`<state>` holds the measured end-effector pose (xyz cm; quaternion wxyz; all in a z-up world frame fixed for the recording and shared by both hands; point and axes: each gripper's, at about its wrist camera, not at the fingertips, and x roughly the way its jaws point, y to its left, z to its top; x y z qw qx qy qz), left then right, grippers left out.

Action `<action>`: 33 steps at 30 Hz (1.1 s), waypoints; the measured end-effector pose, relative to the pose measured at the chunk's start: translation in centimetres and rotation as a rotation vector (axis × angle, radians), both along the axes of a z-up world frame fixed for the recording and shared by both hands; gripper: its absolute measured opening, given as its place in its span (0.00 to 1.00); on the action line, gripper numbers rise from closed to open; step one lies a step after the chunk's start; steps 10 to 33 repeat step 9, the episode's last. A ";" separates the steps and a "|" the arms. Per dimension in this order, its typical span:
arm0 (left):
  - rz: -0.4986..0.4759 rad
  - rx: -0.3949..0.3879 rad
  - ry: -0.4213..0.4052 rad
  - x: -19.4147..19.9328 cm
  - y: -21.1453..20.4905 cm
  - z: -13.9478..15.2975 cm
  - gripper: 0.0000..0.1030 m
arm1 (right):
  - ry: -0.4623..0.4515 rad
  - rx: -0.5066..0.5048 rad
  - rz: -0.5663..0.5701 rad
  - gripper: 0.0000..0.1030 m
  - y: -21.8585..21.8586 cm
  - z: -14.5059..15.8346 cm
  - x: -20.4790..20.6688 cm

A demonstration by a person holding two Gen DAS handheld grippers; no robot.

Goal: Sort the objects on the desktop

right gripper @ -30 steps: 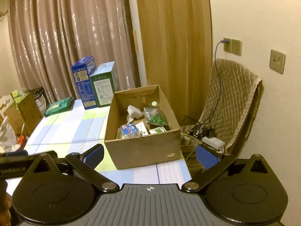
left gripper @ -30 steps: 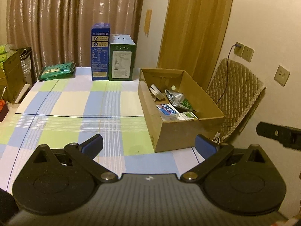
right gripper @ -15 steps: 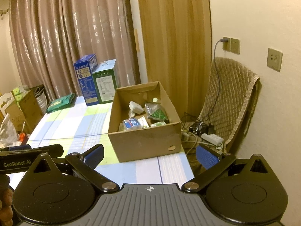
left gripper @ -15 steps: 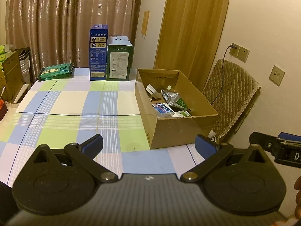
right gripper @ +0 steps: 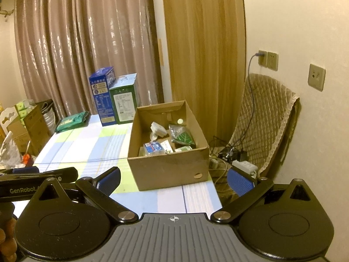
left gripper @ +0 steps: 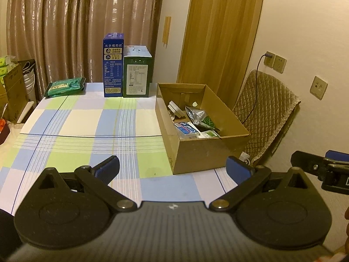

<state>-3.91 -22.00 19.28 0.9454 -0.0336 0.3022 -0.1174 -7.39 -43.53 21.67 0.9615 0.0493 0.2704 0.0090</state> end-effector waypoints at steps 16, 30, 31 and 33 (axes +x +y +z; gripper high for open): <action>0.018 0.012 -0.010 0.2 0.2 -0.4 0.99 | 0.017 0.000 0.003 0.98 0.3 -0.7 0.4; 0.018 0.012 -0.010 0.2 0.2 -0.4 0.99 | 0.017 0.000 0.003 0.98 0.3 -0.7 0.4; 0.018 0.012 -0.010 0.2 0.2 -0.4 0.99 | 0.017 0.000 0.003 0.98 0.3 -0.7 0.4; 0.018 0.012 -0.010 0.2 0.2 -0.4 0.99 | 0.017 0.000 0.003 0.98 0.3 -0.7 0.4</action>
